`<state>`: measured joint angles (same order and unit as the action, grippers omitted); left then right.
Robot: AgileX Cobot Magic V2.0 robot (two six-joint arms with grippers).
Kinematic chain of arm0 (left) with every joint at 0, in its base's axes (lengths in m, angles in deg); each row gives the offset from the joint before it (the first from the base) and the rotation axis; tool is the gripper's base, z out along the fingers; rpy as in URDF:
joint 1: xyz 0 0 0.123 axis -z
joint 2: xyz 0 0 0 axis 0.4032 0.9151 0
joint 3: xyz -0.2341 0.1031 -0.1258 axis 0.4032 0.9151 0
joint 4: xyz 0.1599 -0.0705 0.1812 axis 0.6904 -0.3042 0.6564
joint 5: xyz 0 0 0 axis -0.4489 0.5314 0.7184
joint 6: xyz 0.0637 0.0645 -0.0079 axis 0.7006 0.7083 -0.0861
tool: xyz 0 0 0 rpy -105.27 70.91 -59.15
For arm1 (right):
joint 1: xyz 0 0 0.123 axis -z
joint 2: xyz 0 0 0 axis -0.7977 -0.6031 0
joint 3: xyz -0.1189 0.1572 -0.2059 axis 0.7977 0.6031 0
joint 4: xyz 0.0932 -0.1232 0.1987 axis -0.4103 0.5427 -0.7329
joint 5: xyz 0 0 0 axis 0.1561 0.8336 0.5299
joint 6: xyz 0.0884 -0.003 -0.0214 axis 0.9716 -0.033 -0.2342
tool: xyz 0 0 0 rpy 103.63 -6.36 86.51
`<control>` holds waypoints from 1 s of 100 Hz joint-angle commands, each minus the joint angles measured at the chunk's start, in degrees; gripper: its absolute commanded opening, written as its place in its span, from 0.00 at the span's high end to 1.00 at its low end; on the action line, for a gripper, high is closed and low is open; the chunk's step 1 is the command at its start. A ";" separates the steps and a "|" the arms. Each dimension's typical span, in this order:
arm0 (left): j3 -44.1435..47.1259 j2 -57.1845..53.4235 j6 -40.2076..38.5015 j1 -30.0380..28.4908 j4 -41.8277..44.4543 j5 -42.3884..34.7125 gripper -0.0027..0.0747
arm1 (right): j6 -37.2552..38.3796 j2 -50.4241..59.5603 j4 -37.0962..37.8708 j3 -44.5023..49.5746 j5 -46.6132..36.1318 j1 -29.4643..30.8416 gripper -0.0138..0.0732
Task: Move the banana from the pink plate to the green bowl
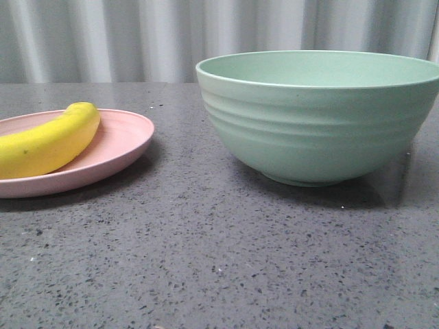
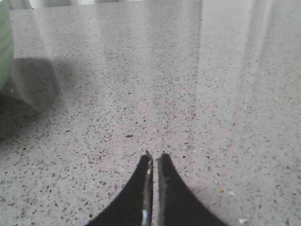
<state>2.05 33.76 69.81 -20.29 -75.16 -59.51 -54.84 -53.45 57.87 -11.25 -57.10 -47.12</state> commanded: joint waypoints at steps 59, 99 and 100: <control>0.57 -1.65 -0.42 -0.04 -0.06 -3.49 0.99 | -0.43 1.32 0.74 1.10 -1.21 0.44 0.91; 0.57 -1.65 -0.42 -0.04 -0.06 -5.28 0.99 | -0.43 1.32 0.74 1.10 -1.21 0.44 0.91; 0.57 -1.65 -0.42 -0.04 -0.06 -5.41 0.99 | -0.43 1.32 0.74 1.10 -1.21 0.44 0.91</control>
<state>2.05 33.76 69.81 -20.29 -75.16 -59.51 -54.93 -53.45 57.87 -11.25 -57.10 -47.12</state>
